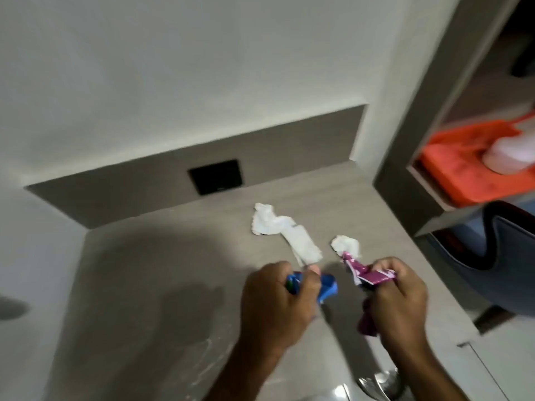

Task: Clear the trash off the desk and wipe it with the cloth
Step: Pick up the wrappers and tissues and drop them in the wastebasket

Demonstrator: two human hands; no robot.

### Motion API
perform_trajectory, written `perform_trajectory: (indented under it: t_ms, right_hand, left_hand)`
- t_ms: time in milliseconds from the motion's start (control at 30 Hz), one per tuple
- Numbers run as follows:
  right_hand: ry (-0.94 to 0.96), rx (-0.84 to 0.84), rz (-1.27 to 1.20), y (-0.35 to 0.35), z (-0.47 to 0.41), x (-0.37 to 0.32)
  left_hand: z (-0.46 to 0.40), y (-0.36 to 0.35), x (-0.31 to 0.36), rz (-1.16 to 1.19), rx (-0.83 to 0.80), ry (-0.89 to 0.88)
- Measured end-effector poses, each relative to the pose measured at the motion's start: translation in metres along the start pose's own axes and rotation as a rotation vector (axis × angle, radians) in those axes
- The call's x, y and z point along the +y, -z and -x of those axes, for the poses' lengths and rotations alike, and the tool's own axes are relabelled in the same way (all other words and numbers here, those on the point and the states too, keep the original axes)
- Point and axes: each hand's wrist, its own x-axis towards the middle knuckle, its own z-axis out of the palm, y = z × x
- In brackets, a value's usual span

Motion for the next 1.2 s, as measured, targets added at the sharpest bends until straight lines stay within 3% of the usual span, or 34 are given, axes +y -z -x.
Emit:
perform_trajectory:
  t_ms: [133, 167, 233, 300, 400, 467, 533, 633, 767, 933, 1067, 1133, 1200]
  right_hand:
    - [-0.126, 0.123, 0.141, 0.170, 0.007, 0.049]
    - [-0.180, 0.141, 0.187, 0.204, 0.008, 0.072]
    - [-0.285, 0.161, 0.241, 0.249, 0.007, 0.124]
    - [-0.344, 0.137, 0.282, 0.278, 0.003, 0.187]
    - [-0.308, 0.038, 0.454, 0.290, -0.012, 0.281]
    - [-0.323, 0.021, 0.576, 0.288, -0.025, 0.340]
    - [-0.351, 0.034, 0.648, 0.281, -0.043, 0.396]
    - [-0.455, 0.072, 0.829, 0.268, -0.073, 0.463]
    - [-0.614, 0.079, 0.935, 0.257, -0.102, 0.530]
    - [-0.668, -0.045, 0.877, 0.252, -0.124, 0.583]
    - [-0.738, -0.215, 0.667, 0.254, -0.132, 0.602]
    - [-0.819, -0.195, 0.470, 0.260, -0.129, 0.600]
    - [-0.854, -0.103, 0.382, 0.266, -0.123, 0.586]
  left_hand:
    - [0.097, -0.132, 0.060, -0.057, -0.371, -0.091]
    - [0.123, -0.167, 0.063, -0.091, -0.532, -0.045]
    - [0.162, -0.235, 0.052, -0.104, -0.787, 0.224]
    - [0.192, -0.306, 0.017, -0.050, -0.826, 0.463]
    - [0.203, -0.397, -0.042, 0.060, -0.745, 0.753]
    - [0.198, -0.457, -0.077, 0.142, -0.769, 0.883]
    - [0.189, -0.514, -0.107, 0.093, -0.831, 0.857]
    - [0.193, -0.581, -0.134, -0.039, -0.928, 0.675]
    - [0.221, -0.639, -0.179, -0.229, -0.953, 0.556]
    - [0.225, -0.676, -0.217, -0.393, -0.917, 0.477]
    - [0.223, -0.691, -0.227, -0.235, -1.150, 0.650]
    - [0.218, -0.690, -0.227, -0.176, -1.254, 0.689]
    - [0.213, -0.681, -0.222, -0.191, -1.264, 0.612]
